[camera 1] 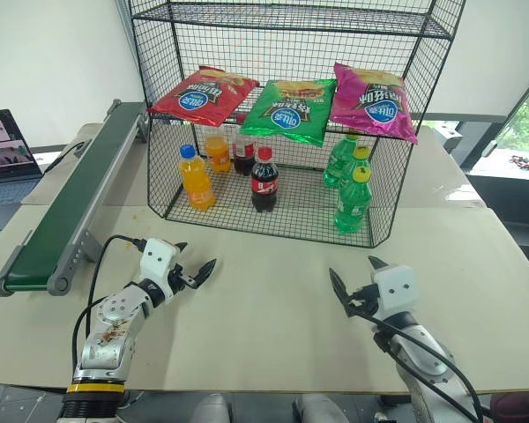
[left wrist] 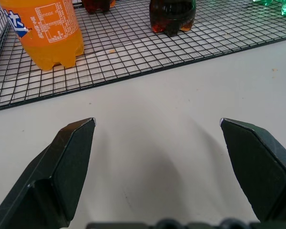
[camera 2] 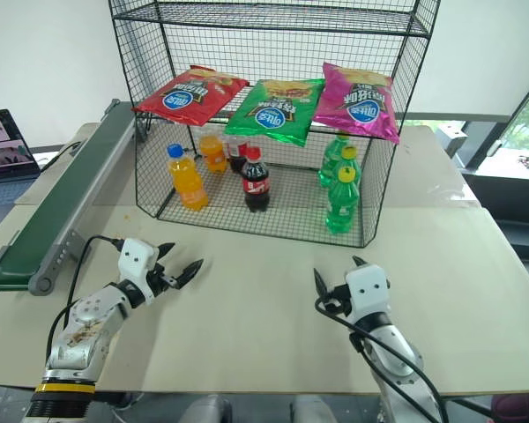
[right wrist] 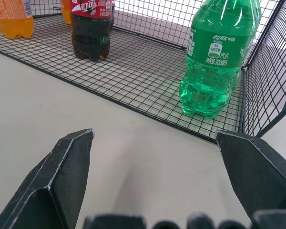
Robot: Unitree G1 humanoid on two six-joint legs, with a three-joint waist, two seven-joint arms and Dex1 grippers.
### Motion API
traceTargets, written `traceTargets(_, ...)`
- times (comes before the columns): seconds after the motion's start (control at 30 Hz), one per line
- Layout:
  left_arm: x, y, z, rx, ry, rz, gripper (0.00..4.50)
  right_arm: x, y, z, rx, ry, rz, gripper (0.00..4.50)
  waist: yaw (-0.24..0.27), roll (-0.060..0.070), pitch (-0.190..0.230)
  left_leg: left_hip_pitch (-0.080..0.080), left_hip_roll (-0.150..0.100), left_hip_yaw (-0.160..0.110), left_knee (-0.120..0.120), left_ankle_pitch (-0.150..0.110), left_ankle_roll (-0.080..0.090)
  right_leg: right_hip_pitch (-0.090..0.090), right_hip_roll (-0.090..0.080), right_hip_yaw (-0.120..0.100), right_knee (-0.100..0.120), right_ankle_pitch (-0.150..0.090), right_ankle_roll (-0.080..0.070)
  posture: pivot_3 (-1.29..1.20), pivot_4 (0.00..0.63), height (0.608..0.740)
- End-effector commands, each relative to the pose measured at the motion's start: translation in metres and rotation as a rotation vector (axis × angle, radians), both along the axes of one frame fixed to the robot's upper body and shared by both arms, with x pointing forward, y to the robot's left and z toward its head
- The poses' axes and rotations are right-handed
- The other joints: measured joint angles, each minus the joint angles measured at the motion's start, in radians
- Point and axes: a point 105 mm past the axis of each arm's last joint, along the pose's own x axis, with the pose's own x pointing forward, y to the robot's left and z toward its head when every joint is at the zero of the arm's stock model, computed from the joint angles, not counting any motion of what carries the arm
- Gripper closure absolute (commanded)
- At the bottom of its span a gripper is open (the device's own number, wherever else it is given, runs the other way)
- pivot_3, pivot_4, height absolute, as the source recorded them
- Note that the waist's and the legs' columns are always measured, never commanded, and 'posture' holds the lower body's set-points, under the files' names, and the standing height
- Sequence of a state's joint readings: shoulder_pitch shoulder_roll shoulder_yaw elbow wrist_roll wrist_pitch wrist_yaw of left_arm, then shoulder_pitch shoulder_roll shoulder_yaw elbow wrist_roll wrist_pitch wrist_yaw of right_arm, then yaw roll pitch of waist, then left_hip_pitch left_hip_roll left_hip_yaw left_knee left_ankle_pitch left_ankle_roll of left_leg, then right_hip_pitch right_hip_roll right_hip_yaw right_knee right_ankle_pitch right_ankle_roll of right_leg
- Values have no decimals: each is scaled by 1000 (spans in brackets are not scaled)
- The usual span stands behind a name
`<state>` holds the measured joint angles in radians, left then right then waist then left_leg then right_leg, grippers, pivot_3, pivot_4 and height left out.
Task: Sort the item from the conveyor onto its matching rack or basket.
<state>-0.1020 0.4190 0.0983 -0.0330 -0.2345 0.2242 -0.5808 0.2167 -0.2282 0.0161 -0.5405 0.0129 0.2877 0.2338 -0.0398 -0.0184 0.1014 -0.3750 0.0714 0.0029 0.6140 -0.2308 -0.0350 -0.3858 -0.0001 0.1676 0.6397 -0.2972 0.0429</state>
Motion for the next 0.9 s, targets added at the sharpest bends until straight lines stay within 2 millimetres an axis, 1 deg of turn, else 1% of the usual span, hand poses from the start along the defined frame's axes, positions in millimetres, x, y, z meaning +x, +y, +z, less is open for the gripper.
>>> traceTargets(0.03,-2,5,15,43,-86,28,41,-1,2,20,0,-80,10,0,0,0,0,0,0,0,0,0,0,0,0,0,0,0,0,0,150,738)
traceTargets(0.17,-5,4,19,74,-119,45,41,0,3,24,-3,-92,20,0,-2,0,0,0,0,0,-1,0,0,0,0,1,0,0,0,0,150,738)
traceTargets(0.3,-4,2,22,-18,-93,27,41,-1,0,26,-4,-99,2,0,3,0,0,0,0,0,-1,0,0,0,0,0,0,0,0,0,150,738)
traceTargets(0.37,-4,1,27,-54,-92,15,41,0,0,28,-3,-101,-4,0,3,0,0,0,-1,0,-1,0,0,0,0,0,0,0,0,0,150,738)
traceTargets(0.47,-6,0,30,-71,-90,-6,41,1,3,31,3,-111,7,0,0,0,0,0,-1,0,-1,0,0,0,0,1,0,0,0,0,150,738)
traceTargets(0.57,-5,1,32,-77,-100,-8,41,1,1,33,0,-118,-5,0,-1,0,0,0,-1,0,-1,0,0,0,0,0,0,0,0,0,150,738)
traceTargets(0.63,-4,1,38,-88,-112,-14,41,1,0,34,3,-122,-18,0,0,0,0,0,-1,0,-1,0,0,0,0,0,0,0,0,0,150,738)
traceTargets(0.73,-3,0,46,-97,-132,-33,41,-1,3,40,13,-139,-7,0,1,0,0,0,-1,0,-1,0,0,0,-1,0,0,0,0,0,150,738)
traceTargets(0.9,-2,-1,48,-101,-135,-40,41,-3,3,40,6,-139,3,0,-1,0,0,0,-1,0,-1,0,0,0,0,1,0,0,0,0,150,738)
